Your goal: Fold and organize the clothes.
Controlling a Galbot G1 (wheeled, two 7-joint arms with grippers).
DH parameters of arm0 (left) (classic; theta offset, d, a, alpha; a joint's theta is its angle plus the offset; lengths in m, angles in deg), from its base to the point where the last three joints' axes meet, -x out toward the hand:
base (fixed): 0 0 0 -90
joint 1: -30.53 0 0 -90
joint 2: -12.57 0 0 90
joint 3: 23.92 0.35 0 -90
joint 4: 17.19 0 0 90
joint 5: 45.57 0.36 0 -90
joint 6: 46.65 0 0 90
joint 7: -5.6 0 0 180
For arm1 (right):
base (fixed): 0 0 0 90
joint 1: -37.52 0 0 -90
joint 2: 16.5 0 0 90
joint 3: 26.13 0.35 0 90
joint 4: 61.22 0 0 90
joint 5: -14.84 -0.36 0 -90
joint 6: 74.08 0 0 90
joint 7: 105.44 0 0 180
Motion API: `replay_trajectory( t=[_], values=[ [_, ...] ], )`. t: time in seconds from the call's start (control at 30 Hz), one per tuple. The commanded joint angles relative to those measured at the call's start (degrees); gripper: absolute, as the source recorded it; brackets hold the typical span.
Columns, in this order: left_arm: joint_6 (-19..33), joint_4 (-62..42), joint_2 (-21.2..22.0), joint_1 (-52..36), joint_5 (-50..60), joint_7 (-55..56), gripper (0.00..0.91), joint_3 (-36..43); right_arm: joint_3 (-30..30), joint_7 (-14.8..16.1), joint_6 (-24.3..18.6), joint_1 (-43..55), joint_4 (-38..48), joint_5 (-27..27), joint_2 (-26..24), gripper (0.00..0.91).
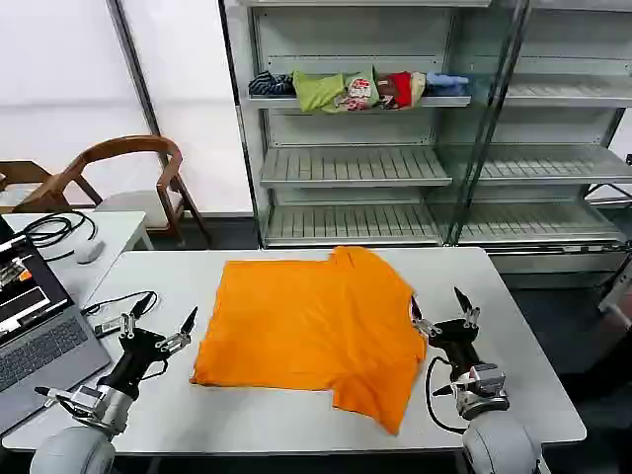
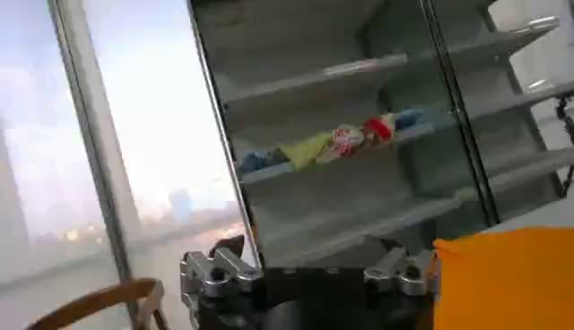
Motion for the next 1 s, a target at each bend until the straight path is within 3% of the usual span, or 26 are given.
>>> replay_trajectory(
  t=[0.03,0.13,0.27,0.3,0.5,0.73,1.0],
  values=[
    [-4.7,2.1,-2.6,3.6,-2.8,1.2,0.907,-0.1,-0.5,-0.3,1.4,-1.7,-1.0,-2.2,-1.0,0.907],
    [-7.0,5.7,-3.4,6.5,-6.1,1.4,0.907,-0.8,-1.7,-0.6,2.1,-5.3,-2.8,-2.3,-1.8,0.907],
    [-17.9,10.0,-4.0,8.7,-6.5,3.6,0.907,-0.8,-2.9,-2.2,4.5,-8.5,-4.9,-2.3,-2.2,0.907],
    [-22.8,11.6,-4.0,8.9,-6.9,3.9,0.907,-0.8,-3.5,-3.1,6.0,-9.5,-5.4,-2.5,-2.5,0.907],
    [-31.3,10.9,-3.3,7.5,-8.5,5.6,0.907,1.7,-4.5,-4.3,8.0,-13.3,-6.1,-2.3,-3.0,0.907],
    [-35.3,8.8,-2.5,6.4,-9.8,5.5,0.907,3.9,-5.6,-5.6,10.5,-15.5,-6.4,-2.4,-2.5,0.907],
    [-35.3,3.8,-1.3,3.2,-9.8,5.6,0.907,5.6,-7.2,-6.7,12.8,-15.7,-6.7,-2.4,-1.9,0.907]
  ],
)
